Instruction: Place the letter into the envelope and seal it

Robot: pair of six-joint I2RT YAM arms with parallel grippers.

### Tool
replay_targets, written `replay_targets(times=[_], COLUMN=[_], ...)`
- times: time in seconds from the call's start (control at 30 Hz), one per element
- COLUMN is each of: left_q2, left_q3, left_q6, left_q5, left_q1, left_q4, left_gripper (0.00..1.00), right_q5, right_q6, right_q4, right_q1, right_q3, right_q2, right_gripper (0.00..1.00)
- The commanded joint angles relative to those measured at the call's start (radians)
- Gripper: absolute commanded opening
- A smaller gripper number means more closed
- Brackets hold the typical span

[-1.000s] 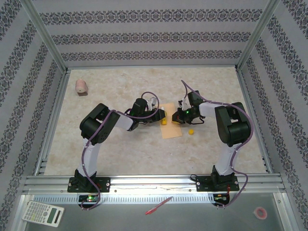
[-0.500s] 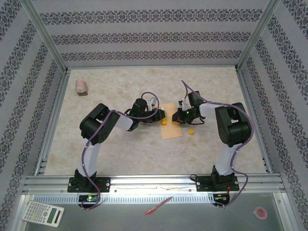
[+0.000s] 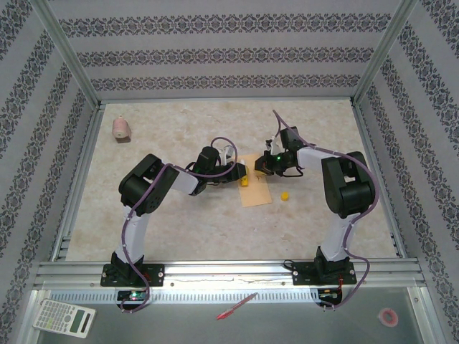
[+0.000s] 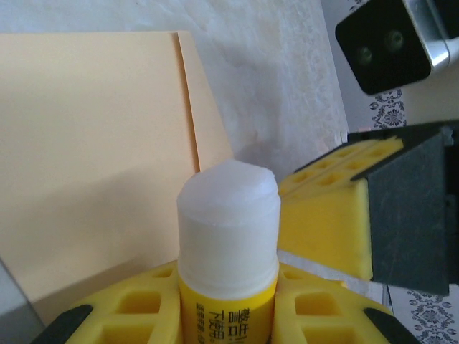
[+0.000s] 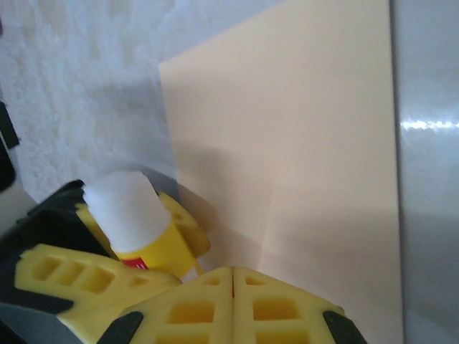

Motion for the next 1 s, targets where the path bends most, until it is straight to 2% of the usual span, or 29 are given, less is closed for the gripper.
replay_targets(times=[0.0,0.5,0.97], left_q2=[-0.004,-0.010,-0.015], left_q3=[-0.010,-0.002,-0.013], left_q6=[0.034,0.031,0.023], left_q5=[0.005,0.005,-0.001], left_q1=[-0.015,-0.015,-0.015], left_q4=[-0.036,-0.045,-0.036], left_gripper=[0.01,0.01,0.01], right_q5=[-0.018,0.003,-0.063], right_q6=[0.014,0.026,0.057], right_q4=[0.005,0.067,0.101], right_q1=[-0.007,-0.017,-0.023], right_q3=[0.026,-0.049,-0.124], right_q2=[0.054,0.126,-0.059], right_gripper=[0.00,0.00,0.00])
